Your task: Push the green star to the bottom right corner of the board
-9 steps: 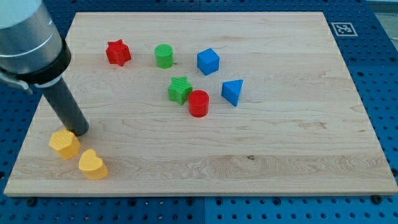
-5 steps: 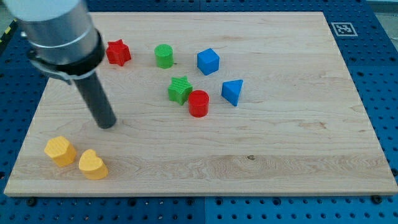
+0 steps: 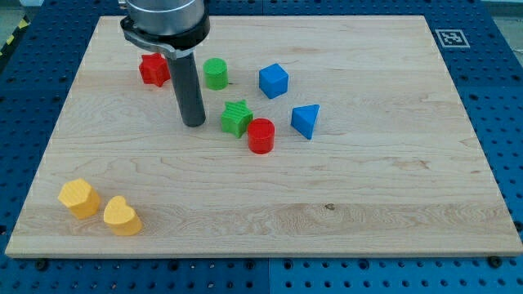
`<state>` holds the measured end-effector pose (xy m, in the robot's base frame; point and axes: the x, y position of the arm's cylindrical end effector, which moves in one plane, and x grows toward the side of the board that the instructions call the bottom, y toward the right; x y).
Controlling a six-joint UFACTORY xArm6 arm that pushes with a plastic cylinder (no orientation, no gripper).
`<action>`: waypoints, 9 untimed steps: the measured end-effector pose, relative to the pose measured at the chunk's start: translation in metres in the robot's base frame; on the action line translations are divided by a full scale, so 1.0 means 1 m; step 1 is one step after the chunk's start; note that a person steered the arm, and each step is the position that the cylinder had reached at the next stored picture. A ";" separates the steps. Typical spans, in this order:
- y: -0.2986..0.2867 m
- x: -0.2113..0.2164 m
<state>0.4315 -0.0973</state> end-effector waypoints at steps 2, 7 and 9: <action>0.062 0.009; 0.149 0.034; 0.162 0.029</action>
<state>0.4604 0.0643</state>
